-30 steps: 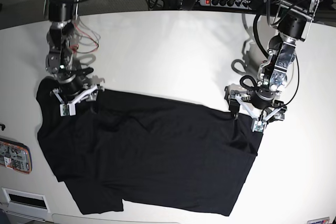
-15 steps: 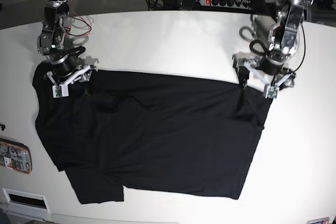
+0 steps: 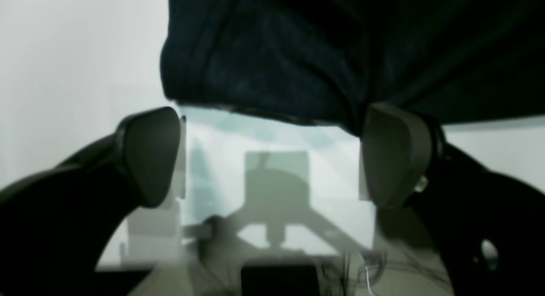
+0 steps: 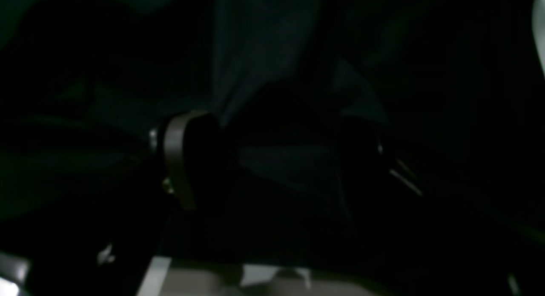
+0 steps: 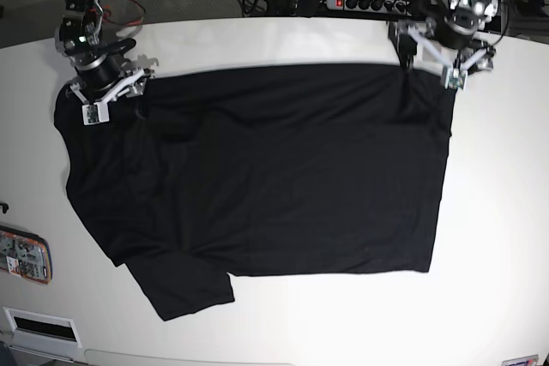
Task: Fold the T-shirt properly
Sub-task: 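Grasp the shirt edge with both grippers and pull it back flat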
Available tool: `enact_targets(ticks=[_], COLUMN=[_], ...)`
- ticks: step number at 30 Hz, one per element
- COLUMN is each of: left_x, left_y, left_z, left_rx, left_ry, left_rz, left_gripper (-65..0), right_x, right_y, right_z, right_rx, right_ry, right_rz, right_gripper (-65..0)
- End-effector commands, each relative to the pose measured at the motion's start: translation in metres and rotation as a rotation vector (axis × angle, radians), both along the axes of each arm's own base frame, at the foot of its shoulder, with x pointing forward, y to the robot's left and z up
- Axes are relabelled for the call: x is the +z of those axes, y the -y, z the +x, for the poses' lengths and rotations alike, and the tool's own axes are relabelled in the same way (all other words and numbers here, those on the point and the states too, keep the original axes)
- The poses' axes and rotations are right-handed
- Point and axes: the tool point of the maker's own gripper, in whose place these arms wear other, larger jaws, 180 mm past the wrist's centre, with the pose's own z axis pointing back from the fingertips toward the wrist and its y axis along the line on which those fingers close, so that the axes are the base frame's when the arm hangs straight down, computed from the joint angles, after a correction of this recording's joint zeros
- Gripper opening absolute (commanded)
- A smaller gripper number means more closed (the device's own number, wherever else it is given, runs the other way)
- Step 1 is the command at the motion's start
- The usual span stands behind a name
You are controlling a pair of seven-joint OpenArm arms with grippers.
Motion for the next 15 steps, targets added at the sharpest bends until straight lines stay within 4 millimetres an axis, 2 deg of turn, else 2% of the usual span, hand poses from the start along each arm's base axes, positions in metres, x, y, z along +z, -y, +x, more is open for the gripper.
enact_targets(ticks=[1,4,8,13,15], left_x=[0.002,0.001,-0.001,0.003,0.007], left_y=[-0.006,-0.003,-0.003,-0.011,-0.006], left_z=[-0.010,-0.023,-0.030,-0.028,-0.025], left_rx=[-0.005,-0.010,-0.010,0.008,0.012], left_ry=[-0.029,-0.051,-0.070,-0.060,-0.041], left_rz=[0.031,0.027,0.027,0.041,0.028], left_gripper=[0.0,0.0,0.0,0.0,0.0], right_x=[-0.004,0.002,0.004,0.002,0.007], right_y=[0.016,0.022,0.020,0.019,0.018], right_z=[-0.017,-0.031,-0.048,-0.058,-0.055], right_rx=[-0.009,-0.017,-0.007,-0.004,0.002], right_ry=[-0.059,-0.065,-0.085,-0.106,-0.093], right_rz=[-0.063,-0.085,-0.094,-0.095,-0.099], right_gripper=[-21.9,-21.9,-21.9,-21.9,-21.9])
